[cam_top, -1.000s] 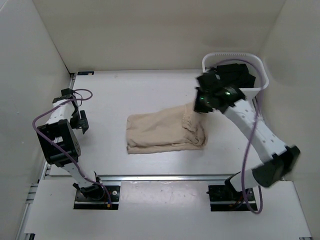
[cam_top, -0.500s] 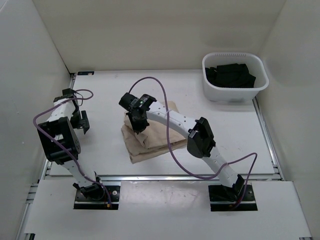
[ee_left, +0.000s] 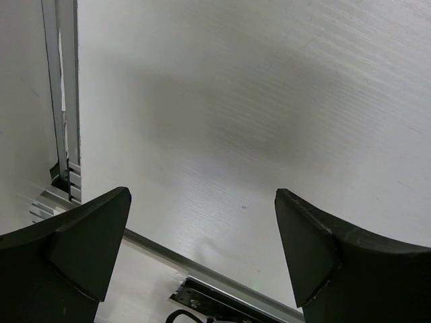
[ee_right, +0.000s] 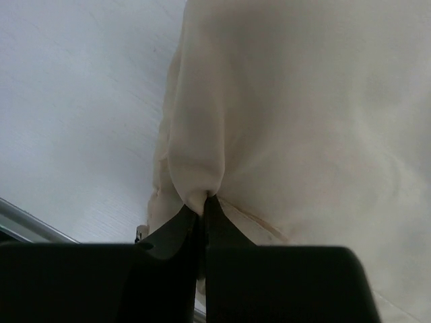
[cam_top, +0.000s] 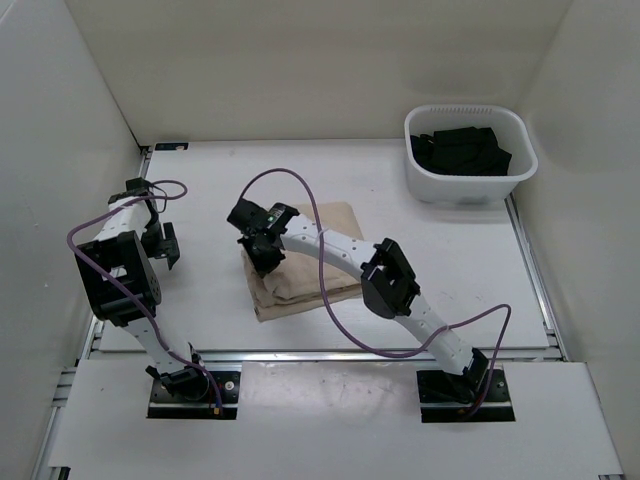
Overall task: Fold and stack the trousers
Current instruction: Fold the trousers
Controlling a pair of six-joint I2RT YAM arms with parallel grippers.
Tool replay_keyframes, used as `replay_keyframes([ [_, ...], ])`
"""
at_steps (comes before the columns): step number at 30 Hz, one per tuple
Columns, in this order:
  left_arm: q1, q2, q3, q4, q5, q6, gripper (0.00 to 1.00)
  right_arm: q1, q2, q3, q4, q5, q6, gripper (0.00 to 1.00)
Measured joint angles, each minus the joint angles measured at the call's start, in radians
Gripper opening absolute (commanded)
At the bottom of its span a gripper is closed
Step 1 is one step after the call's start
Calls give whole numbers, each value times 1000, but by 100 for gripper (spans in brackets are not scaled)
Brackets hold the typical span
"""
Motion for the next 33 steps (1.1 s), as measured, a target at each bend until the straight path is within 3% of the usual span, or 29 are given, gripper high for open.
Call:
replay_keyframes([
  [2, 0, 0, 0, 0, 0, 0, 100, 8, 11, -2, 7, -4, -4, 15],
  [3, 0, 0, 0, 0, 0, 0, 100, 9, 11, -9, 13, -6, -8, 28],
  [4, 0, 0, 0, 0, 0, 0, 100, 10, 11, -13, 18, -11, -16, 50],
  [6, 0, 0, 0, 0, -1, 0, 100, 11, 10, -24, 39, -29, -37, 61],
  [8, 0, 0, 0, 0, -1, 0, 100, 13, 9, -32, 42, -47, -71, 65],
  [12, -2, 0, 0, -2, 0, 0, 100, 28, -104, -166, 94, -46, -143, 66],
  [13, -6, -1, 2, -5, 4, 0, 100, 32, -176, -243, 115, -40, -152, 61],
  [14, -12, -4, 6, -13, 11, 0, 100, 34, -261, -338, 162, -32, -158, 46],
  [16, -37, -20, 16, -31, 29, 0, 100, 35, -472, -542, 227, -25, -156, 33],
  [18, -83, -40, 42, -63, 64, -1, 100, 13, -605, -624, 250, -29, -147, 19],
  [20, -153, -62, 88, -95, 108, -1, 100, -35, -668, -661, 279, -28, -131, 15],
  [23, -285, -96, 169, -120, 204, -2, 100, -129, -710, -801, 367, 5, -78, 20],
  [24, -343, -113, 192, -121, 231, -3, 100, -170, -719, -867, 385, 9, -53, 25],
  [27, -550, -172, 222, -102, 304, -3, 100, -315, -746, -1072, 435, 20, 31, 28],
  [30, -761, -210, 208, -69, 361, -2, 100, -472, -774, -1210, 471, 10, 90, 28],
  [33, -853, -214, 95, -13, 362, -1, 100, -549, -789, -1268, 527, -20, 132, 28],
])
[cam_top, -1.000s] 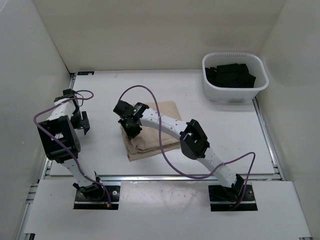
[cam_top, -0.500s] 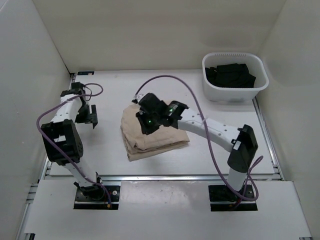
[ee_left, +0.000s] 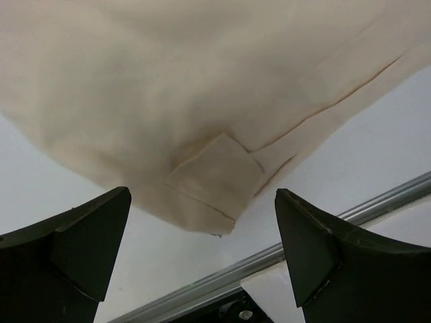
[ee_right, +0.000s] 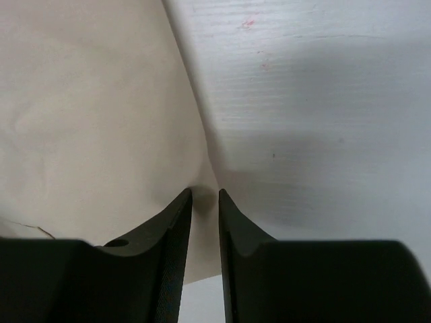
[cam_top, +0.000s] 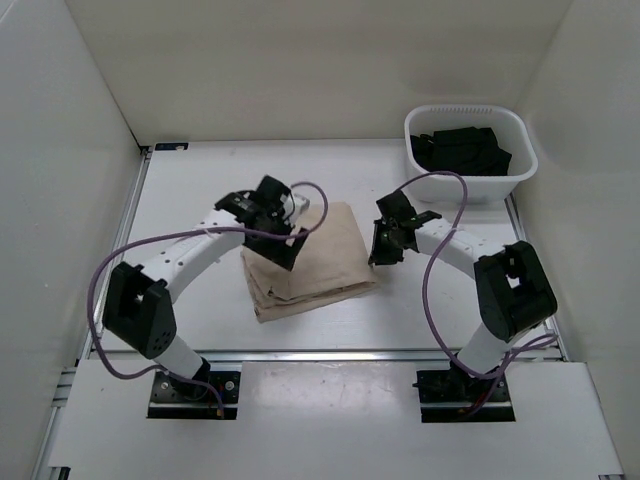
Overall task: Fold and stack the trousers
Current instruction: Fold the trousers
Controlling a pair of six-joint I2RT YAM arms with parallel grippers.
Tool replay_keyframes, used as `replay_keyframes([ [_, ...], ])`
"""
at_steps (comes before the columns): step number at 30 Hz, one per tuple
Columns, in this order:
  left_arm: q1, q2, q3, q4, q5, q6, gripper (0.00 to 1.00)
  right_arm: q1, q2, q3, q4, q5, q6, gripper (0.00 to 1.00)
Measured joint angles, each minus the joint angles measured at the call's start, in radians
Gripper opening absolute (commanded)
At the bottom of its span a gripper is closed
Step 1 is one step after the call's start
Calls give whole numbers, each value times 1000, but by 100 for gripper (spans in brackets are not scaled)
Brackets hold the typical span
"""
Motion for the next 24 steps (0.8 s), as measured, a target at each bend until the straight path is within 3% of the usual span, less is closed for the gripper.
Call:
replay_keyframes([
  [6, -136, 29, -349, 70, -133, 0, 100, 5, -10, -121, 134, -87, 69, 26],
  [12, -213, -63, -531, 141, -304, 0, 100, 13, -60, -212, 163, -119, 116, 28],
  [15, -231, -112, -562, 166, -351, 0, 100, 10, -87, -212, 153, -126, 110, 43],
  [16, -236, -127, -563, 162, -356, 0, 100, 6, -97, -208, 141, -127, 101, 51],
  [17, -239, -142, -561, 155, -359, 0, 100, 1, -107, -198, 125, -127, 93, 68],
  [18, -241, -155, -549, 138, -358, 1, 100, -7, -114, -184, 108, -134, 77, 75],
  [21, -241, -201, -446, 48, -302, 0, 100, -45, -118, -109, 72, -176, 30, 89],
  [24, -241, -270, -270, -31, -193, 0, 100, -75, -53, 38, 45, -242, -34, 96],
])
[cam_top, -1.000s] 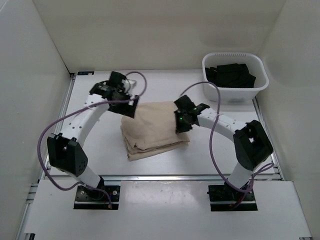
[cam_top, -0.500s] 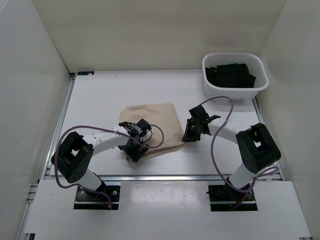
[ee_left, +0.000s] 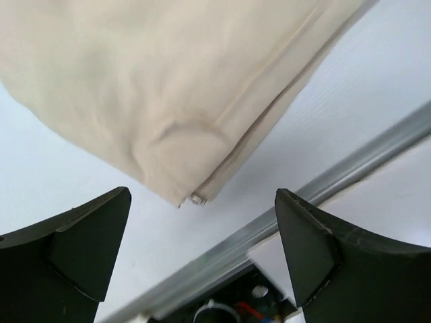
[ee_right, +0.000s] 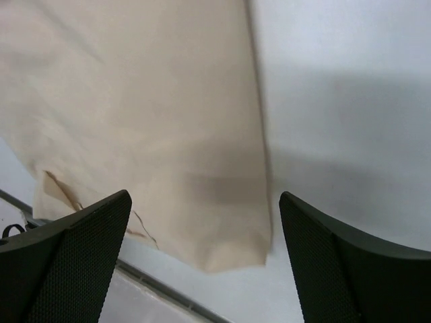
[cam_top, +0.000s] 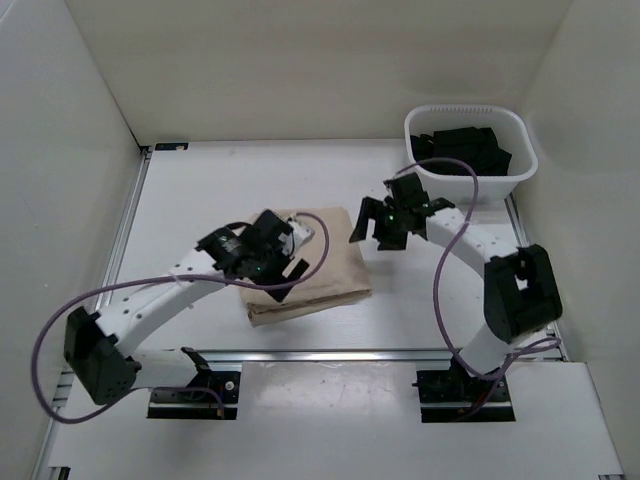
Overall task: Fold and stack the trousers
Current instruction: Fold the trousers
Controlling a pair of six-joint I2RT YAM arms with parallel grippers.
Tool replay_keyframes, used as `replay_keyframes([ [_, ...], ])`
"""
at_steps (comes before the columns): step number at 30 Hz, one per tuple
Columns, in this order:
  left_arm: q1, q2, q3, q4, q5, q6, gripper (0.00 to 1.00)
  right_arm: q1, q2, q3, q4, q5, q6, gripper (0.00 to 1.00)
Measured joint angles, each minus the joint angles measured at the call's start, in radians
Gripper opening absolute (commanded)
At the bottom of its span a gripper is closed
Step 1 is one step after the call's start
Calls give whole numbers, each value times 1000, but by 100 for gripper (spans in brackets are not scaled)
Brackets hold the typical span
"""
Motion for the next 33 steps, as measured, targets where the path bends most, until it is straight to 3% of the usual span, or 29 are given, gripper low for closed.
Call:
replay_keyframes([
  [3, 47, -82, 141, -5, 96, 3, 100, -8, 121, 146, 7, -40, -45, 97],
  [6, 275, -113, 191, -1, 212, 2, 100, -16, 229, 211, 21, -87, -60, 99],
  [9, 513, -14, 184, 10, 315, -1, 100, -25, 330, 221, 31, -120, -63, 99],
  [12, 656, 145, 127, 50, 408, -1, 100, -33, 373, 233, 45, -174, -50, 99],
  [16, 735, 272, 22, 72, 460, -3, 100, -16, 385, 232, 65, -209, -47, 82],
  [19, 740, 321, -47, 84, 505, -3, 100, 13, 385, 196, 94, -240, -40, 62],
  [20, 739, 335, -66, 91, 521, -2, 100, 19, 385, 177, 110, -257, -34, 50],
  [22, 739, 363, -91, 94, 553, -4, 87, 29, 385, 142, 140, -281, -17, 37],
  [23, 736, 379, -96, 97, 568, -6, 80, 30, 386, 123, 153, -295, -8, 23],
  [25, 731, 407, -97, 104, 592, -8, 64, 31, 387, 100, 170, -311, 9, 11],
  [26, 729, 417, -97, 110, 604, -11, 62, 31, 389, 92, 178, -320, 19, 6],
  [27, 729, 426, -97, 114, 613, -8, 62, 31, 392, 89, 185, -330, 29, 0],
  [31, 751, 439, -89, 113, 640, -2, 95, 28, 396, 105, 178, -336, 48, 0],
  [33, 787, 437, -74, 101, 649, -5, 97, 29, 411, 173, 132, -325, 40, 0],
])
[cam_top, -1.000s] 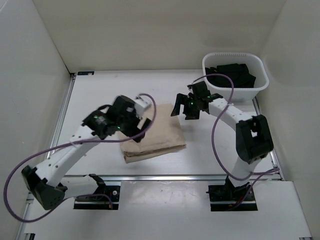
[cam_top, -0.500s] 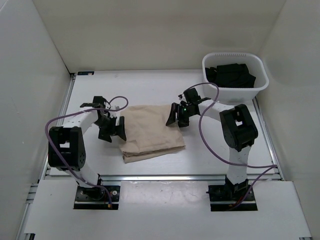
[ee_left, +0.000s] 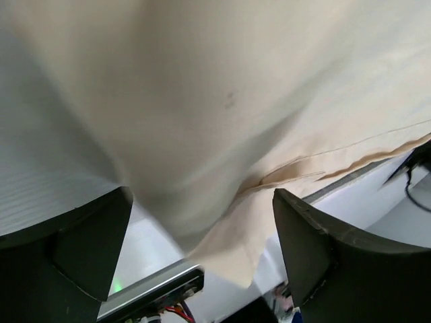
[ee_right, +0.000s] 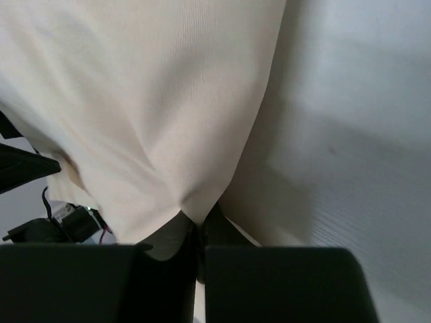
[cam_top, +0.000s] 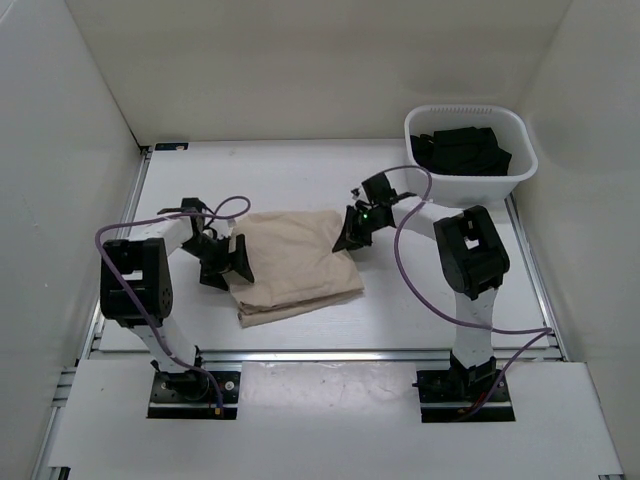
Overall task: Fold and stack the trousers
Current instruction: Fold the trousers
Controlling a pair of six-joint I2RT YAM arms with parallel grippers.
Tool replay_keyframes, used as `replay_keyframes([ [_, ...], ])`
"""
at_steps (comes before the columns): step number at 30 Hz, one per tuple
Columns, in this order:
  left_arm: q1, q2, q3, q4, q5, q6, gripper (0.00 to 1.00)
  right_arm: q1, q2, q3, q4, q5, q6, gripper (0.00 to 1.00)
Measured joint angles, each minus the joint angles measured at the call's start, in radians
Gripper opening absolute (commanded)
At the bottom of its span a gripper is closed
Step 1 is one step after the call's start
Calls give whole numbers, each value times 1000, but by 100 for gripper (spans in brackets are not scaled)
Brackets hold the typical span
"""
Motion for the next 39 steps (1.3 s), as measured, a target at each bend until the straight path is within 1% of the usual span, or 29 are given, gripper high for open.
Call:
replay_keyframes([
  [3, 67, -17, 24, -5, 5, -3, 99, 1, 47, 207, -107, 22, -29, 0],
  [5, 105, -35, 31, -5, 4, -3, 99, 0, 74, 328, -122, 23, -38, 0],
  [7, 124, -44, 32, -9, 3, -3, 100, -1, 72, 348, -95, 21, -35, 0],
  [9, 135, -45, 36, -20, 3, -3, 100, -1, 56, 292, -61, 19, -7, 0],
  [11, 148, -45, 50, -33, 4, -3, 100, -4, 24, 148, 1, 29, 43, 0],
  [14, 198, -45, 97, -50, 5, -3, 100, -5, -39, -87, 51, 63, 145, 0],
  [16, 244, -46, 128, -50, 5, -3, 100, -4, -116, -231, 88, 67, 219, 0],
  [17, 262, -47, 136, -50, 5, -3, 100, -1, -171, -290, 100, 93, 243, 0],
  [19, 303, -56, 141, -52, 5, -3, 100, 2, -249, -352, 106, 143, 270, 0],
  [21, 339, -70, 141, -65, 4, -3, 100, 4, -288, -362, 106, 183, 277, 0],
  [23, 357, -87, 141, -76, 5, -3, 100, 0, -278, -339, 99, 198, 255, 0],
  [25, 373, -112, 140, -86, 6, -3, 100, -6, -226, -270, 61, 205, 207, 0],
  [27, 386, -135, 140, -93, 7, -3, 100, -8, -148, -164, 8, 208, 152, 0],
  [30, 403, -164, 140, -105, 8, -3, 100, -14, -93, -74, -11, 214, 104, 0],
  [33, 420, -188, 140, -116, 12, -3, 100, -15, -98, -90, 6, 211, 103, 0],
  [39, 459, -210, 138, -139, 16, -3, 100, -23, -159, -213, 42, 192, 139, 1],
])
